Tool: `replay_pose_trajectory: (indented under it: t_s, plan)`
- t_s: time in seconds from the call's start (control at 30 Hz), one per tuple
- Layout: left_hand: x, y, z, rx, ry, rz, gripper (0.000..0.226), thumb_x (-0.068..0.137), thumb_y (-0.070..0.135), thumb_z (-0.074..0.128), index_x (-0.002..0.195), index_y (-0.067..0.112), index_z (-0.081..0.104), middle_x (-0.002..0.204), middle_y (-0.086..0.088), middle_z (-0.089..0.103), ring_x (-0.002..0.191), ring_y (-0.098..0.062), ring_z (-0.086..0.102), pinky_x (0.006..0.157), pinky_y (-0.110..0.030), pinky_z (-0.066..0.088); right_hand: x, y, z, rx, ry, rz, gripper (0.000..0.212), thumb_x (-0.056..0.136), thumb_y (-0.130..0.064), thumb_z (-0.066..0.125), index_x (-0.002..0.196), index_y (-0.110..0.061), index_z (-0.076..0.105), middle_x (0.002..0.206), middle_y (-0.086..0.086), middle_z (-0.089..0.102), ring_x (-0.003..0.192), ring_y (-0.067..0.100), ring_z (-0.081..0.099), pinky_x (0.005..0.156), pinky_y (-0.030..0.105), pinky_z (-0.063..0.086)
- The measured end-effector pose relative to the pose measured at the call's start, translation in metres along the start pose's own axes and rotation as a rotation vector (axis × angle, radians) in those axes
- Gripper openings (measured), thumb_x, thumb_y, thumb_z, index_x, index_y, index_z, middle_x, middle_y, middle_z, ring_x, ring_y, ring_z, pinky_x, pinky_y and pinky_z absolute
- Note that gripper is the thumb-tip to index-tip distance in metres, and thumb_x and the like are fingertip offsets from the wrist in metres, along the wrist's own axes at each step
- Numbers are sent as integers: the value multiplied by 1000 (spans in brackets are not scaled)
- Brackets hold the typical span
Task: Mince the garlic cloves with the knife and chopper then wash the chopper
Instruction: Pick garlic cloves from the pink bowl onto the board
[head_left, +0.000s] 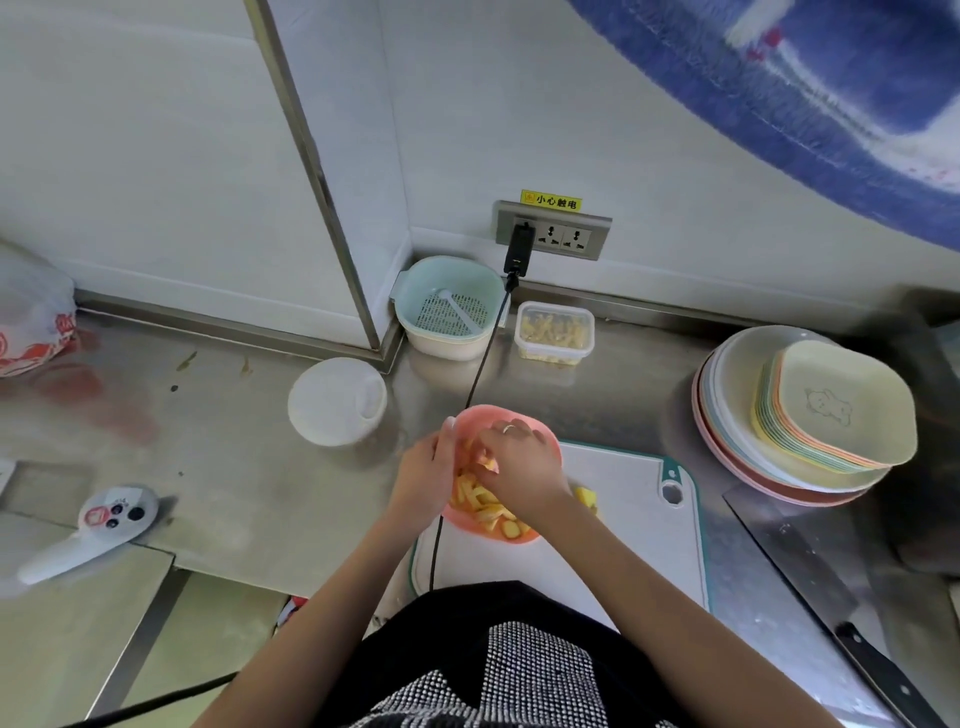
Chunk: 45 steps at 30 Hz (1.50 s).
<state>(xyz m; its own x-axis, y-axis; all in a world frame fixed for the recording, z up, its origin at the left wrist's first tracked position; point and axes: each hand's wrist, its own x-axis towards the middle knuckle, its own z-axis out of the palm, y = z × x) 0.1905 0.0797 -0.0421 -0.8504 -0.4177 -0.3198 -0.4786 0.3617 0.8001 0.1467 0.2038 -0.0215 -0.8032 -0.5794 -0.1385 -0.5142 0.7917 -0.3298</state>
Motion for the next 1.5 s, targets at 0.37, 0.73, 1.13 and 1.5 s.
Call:
replay_pose_trajectory:
  t_s: [0.37,0.73,1.13,1.5]
  plan:
    - [10,-8,-2,22,36,-48,54,104,39,20,109,3,60,111,-21,64,105,-37,57,83,-35,39,-49,76,-4,220,35,460,12,87,-34,63,91,-24,67,87,-8,59,92,16,55,73,27,40]
    - [17,21,11,-188,-27,-110,53,103,46,23,102,12,65,102,-11,67,97,-27,61,84,-35,49,-27,70,-10,717,-36,570,19,98,-30,44,112,-19,50,78,13,69,50,16,56,47,23,44]
    - [10,14,31,-155,-307,-216,29,102,36,36,113,15,53,105,-4,62,63,-18,65,53,-22,43,-26,187,-16,612,331,975,17,95,-11,44,94,0,57,79,20,62,57,27,56,46,26,49]
    - [-12,-23,39,202,-346,26,35,85,2,54,117,15,61,105,2,59,93,-13,61,70,-17,44,-75,168,-19,446,493,894,16,98,-13,37,99,-7,52,80,15,54,75,35,53,64,34,34]
